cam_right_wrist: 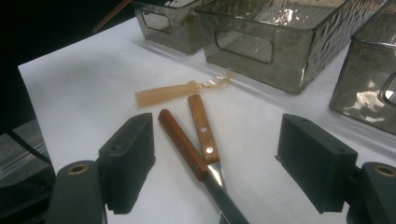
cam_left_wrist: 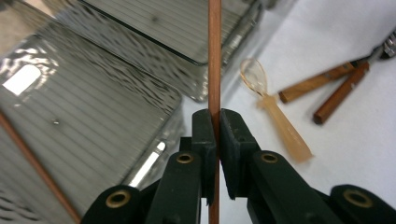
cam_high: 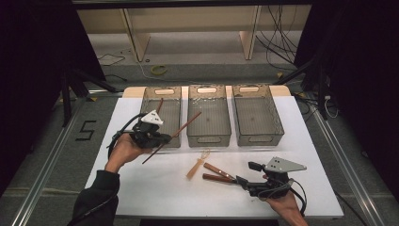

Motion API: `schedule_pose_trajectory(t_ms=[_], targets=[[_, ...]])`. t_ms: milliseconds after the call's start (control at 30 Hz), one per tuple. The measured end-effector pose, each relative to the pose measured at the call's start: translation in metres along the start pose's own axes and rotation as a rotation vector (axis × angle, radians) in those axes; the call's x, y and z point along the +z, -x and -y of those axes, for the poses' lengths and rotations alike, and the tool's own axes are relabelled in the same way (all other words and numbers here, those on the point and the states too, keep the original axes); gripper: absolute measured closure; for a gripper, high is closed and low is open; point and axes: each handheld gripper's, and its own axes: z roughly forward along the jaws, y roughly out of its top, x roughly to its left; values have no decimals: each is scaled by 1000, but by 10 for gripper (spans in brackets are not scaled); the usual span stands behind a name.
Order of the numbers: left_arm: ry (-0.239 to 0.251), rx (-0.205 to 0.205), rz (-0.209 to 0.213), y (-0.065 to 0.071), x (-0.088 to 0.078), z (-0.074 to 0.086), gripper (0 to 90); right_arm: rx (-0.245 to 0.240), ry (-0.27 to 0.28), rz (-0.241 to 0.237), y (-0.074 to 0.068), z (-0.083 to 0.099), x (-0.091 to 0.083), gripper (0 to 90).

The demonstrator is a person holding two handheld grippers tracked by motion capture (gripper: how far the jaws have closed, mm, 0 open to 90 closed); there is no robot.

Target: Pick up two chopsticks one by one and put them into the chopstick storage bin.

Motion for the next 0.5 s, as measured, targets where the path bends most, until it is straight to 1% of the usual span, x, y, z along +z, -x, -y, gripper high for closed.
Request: schedule_pose_trajectory(t_ms=[133, 200, 333, 467, 500], targets=[[21, -25, -29, -11, -4, -9, 843, 2, 2, -1, 0, 0, 0, 281], [27, -30, -29, -17, -5, -13, 843, 2, 2, -1, 0, 0, 0, 281], [18, -47, -49, -27, -6, -22, 842, 1, 4, -3, 0, 0, 0, 281], [32, -67, -68, -37, -9, -29, 842, 1, 4, -3, 0, 0, 0, 281], [30, -65, -77, -39, -9, -31, 843, 2, 3, -4, 0, 0, 0, 281]])
